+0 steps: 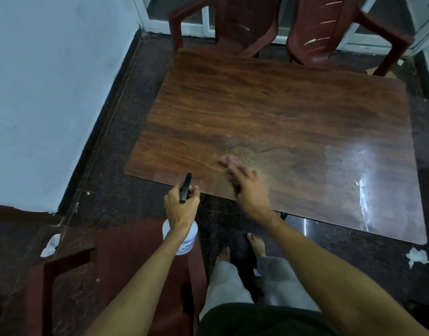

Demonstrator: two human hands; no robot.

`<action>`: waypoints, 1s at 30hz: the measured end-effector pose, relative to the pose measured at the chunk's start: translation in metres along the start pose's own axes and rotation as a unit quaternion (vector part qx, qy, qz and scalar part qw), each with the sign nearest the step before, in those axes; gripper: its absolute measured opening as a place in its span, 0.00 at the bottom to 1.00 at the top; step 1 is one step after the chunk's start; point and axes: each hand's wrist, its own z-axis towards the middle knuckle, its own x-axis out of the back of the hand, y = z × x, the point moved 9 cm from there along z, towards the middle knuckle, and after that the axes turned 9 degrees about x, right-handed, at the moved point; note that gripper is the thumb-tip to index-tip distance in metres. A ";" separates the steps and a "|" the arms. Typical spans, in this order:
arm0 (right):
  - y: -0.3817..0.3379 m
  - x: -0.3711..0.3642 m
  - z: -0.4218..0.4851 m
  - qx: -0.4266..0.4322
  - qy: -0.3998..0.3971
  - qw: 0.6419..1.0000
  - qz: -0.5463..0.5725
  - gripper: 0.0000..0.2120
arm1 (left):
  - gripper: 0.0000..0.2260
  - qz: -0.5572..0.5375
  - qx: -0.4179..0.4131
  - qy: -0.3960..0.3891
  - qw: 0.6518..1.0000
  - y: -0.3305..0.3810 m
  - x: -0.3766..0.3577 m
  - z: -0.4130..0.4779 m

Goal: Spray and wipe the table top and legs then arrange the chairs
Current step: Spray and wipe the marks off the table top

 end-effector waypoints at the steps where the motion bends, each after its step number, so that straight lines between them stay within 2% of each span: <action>1: 0.037 0.015 -0.015 -0.065 0.030 0.997 -0.004 0.39 | 0.11 -0.002 -0.003 -0.013 1.000 0.003 -0.008 -0.002; 3: 0.081 0.037 -0.046 -0.169 0.060 0.984 0.004 0.40 | 0.10 0.001 -0.009 -0.040 0.999 0.007 -0.026 -0.008; 4: 0.085 0.047 -0.057 -0.184 0.067 0.981 0.006 0.39 | 0.11 0.002 -0.023 -0.055 0.998 0.016 -0.038 -0.015; 5: 0.075 0.048 -0.059 -0.158 0.060 0.986 0.006 0.38 | 0.11 0.002 -0.036 -0.070 0.997 0.022 -0.048 -0.021; 8: 0.036 0.030 -0.066 -0.007 -0.029 0.999 -0.019 0.40 | 0.12 0.015 -0.060 -0.115 0.991 0.046 -0.083 -0.043; 9: 0.044 0.031 -0.076 0.006 -0.031 0.999 -0.022 0.40 | 0.12 0.019 -0.072 -0.126 0.989 0.052 -0.095 -0.052; 11: 0.097 0.052 -0.104 -0.079 0.024 0.997 0.003 0.40 | 0.15 0.022 -0.085 -0.149 0.985 0.062 -0.117 -0.069; 13: 0.170 0.079 -0.144 -0.229 0.103 0.968 0.023 0.41 | 0.19 0.031 -0.087 -0.169 0.981 0.070 -0.139 -0.085; 15: 0.208 0.097 -0.167 -0.308 0.127 0.943 0.012 0.41 | 0.19 0.040 -0.086 -0.186 0.978 0.074 -0.160 -0.102; 17: 0.203 0.100 -0.159 -0.281 0.104 0.954 0.002 0.41 | 0.16 0.051 -0.092 -0.203 0.974 0.079 -0.182 -0.120; 19: 0.183 0.089 -0.148 -0.177 0.060 0.982 -0.005 0.41 | 0.13 0.062 -0.097 -0.219 0.969 0.086 -0.202 -0.137; 21: 0.194 0.092 -0.158 -0.138 0.058 0.989 -0.019 0.40 | 0.16 0.068 -0.094 -0.233 0.965 0.090 -0.217 -0.149; 22: 0.216 0.100 -0.170 -0.179 0.078 0.981 -0.006 0.41 | 0.18 0.068 -0.095 -0.240 0.964 0.093 -0.221 -0.154; 23: 0.249 0.114 -0.191 -0.256 0.111 0.960 0.007 0.42 | 0.19 0.069 -0.096 -0.249 0.961 0.098 -0.229 -0.160; 25: 0.296 0.133 -0.231 -0.400 0.173 0.900 0.025 0.40 | 0.16 0.064 -0.099 -0.256 0.960 0.106 -0.238 -0.168; 26: 0.302 0.137 -0.237 -0.429 0.179 0.885 0.023 0.40 | 0.14 0.064 -0.102 -0.257 0.959 0.111 -0.242 -0.171; 27: 0.295 0.137 -0.230 -0.415 0.169 0.894 0.015 0.40 | 0.13 0.065 -0.106 -0.257 0.958 0.115 -0.245 -0.172; 28: 0.281 0.133 -0.214 -0.367 0.151 0.918 0.005 0.41 | 0.12 0.066 -0.109 -0.256 0.958 0.118 -0.248 -0.174; 30: 0.250 0.116 -0.183 -0.228 0.085 0.970 -0.008 0.44 | 0.14 0.066 -0.106 -0.253 0.959 0.124 -0.254 -0.176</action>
